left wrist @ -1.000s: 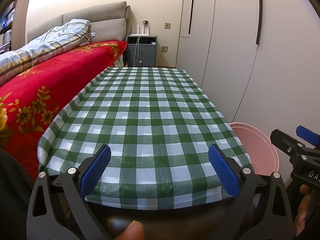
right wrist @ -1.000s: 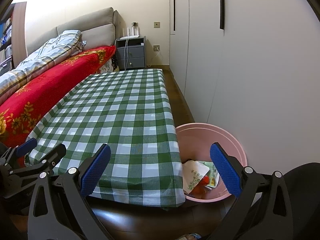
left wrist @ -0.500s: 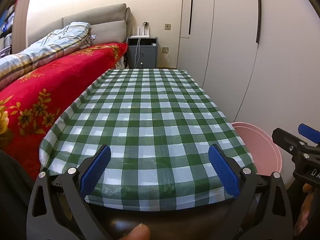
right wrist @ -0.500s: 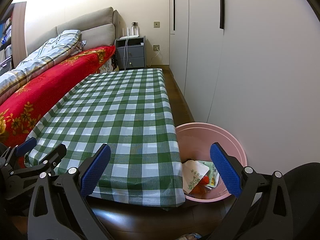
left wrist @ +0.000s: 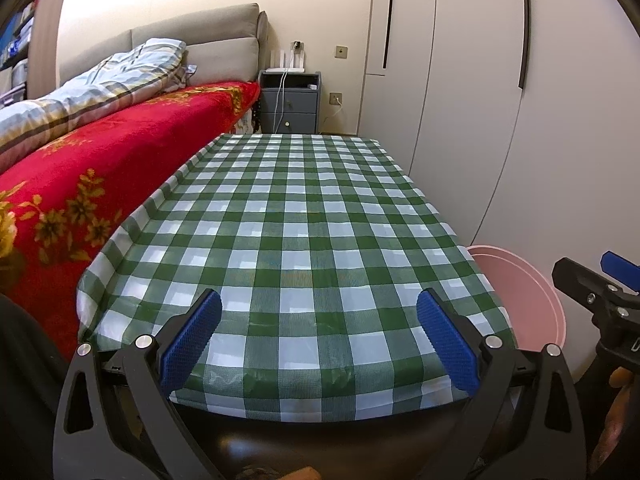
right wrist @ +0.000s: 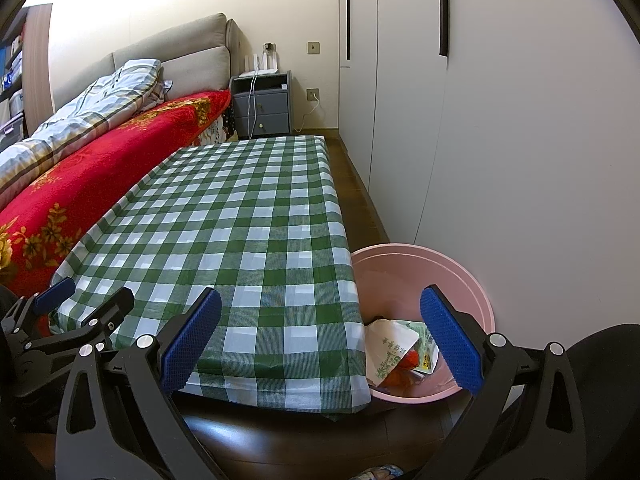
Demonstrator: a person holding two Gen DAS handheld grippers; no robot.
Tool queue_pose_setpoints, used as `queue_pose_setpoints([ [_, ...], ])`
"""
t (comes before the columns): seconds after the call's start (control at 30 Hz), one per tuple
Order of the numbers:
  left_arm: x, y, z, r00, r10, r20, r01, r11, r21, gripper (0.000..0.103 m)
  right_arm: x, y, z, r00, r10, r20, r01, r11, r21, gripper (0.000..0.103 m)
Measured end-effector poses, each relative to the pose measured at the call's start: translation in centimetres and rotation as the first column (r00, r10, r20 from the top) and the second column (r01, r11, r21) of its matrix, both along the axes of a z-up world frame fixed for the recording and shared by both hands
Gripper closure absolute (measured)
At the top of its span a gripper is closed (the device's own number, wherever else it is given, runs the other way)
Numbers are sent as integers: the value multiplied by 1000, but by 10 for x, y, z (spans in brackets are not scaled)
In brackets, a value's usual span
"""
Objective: Collect trash
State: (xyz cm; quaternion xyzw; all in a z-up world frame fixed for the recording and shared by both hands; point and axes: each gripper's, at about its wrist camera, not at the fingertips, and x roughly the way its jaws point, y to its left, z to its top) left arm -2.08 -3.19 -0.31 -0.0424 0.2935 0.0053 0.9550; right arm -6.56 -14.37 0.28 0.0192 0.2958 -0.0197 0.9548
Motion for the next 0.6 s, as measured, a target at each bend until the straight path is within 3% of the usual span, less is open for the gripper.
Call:
queue_pose_setpoints([
  [0.6, 4, 4, -5, 999, 2, -39, -3, 1000, -31, 8, 0, -2, -5, 1000, -4, -11, 4, 1000, 0, 5],
])
